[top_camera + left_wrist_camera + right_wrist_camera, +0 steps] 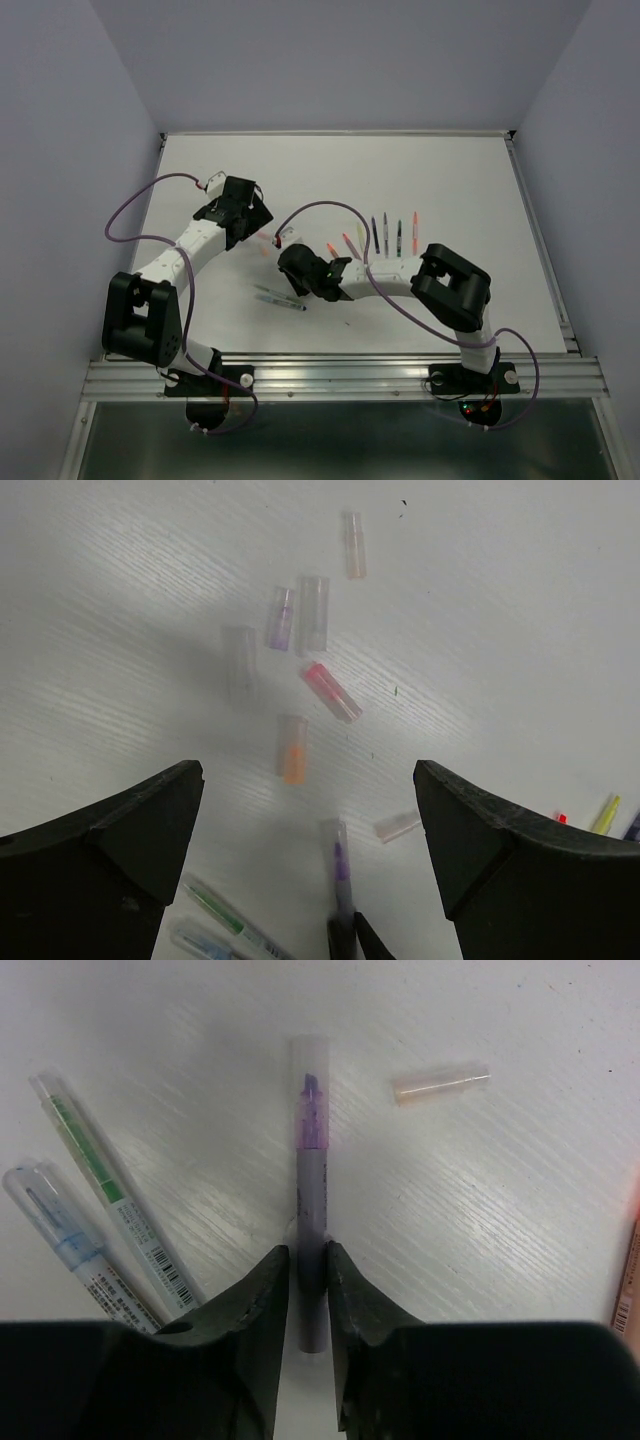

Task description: Open the pen caps

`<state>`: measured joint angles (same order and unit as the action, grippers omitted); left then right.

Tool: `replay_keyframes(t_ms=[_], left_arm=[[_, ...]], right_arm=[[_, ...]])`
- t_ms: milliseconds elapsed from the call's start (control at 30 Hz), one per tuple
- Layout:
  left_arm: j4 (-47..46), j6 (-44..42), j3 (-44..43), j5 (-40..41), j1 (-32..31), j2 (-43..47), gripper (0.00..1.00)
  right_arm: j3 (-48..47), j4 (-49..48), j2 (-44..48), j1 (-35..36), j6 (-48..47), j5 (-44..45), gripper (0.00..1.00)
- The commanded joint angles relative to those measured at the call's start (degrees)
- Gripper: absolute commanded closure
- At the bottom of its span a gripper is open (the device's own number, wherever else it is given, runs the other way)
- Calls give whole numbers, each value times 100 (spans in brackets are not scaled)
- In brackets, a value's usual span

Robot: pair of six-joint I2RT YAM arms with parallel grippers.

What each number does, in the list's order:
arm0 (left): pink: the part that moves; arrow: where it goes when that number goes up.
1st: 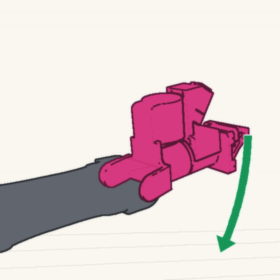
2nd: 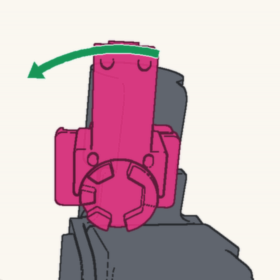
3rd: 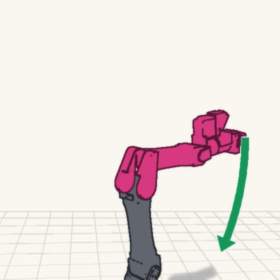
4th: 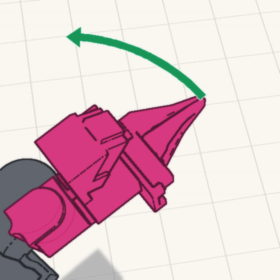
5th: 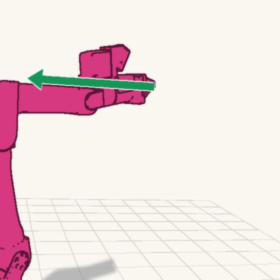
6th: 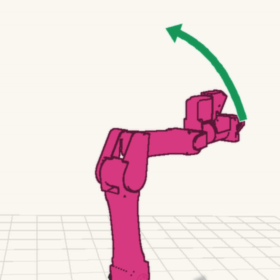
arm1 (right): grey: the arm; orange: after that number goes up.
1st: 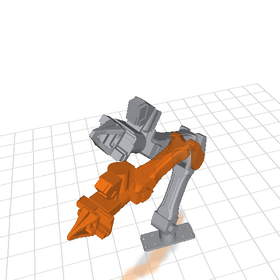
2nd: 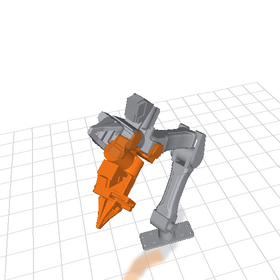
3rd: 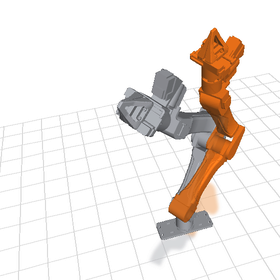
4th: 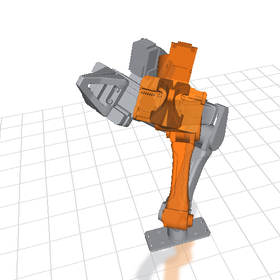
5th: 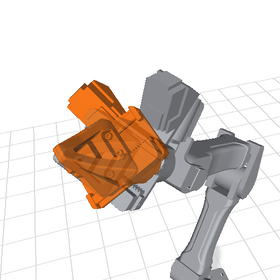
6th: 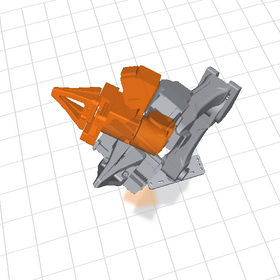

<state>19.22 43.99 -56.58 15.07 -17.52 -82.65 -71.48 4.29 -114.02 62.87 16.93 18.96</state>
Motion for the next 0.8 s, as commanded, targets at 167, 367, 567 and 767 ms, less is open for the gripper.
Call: replay_keyframes(t_ms=[167,367,567,767], left_arm=[[-41,-66,-266,-196,29,223,1],[-304,-206,-100,-863,20,565,1],[-577,-48,6,-1103,-541,856,1],[-612,145,-205,-901,-1060,882,1]], right_arm=[[354,80,423,32,-119,204,99],[679,-341,1265,32,-409,380,99],[961,-667,1962,-231,-427,336,99],[943,-667,2296,-424,-453,258,99]])
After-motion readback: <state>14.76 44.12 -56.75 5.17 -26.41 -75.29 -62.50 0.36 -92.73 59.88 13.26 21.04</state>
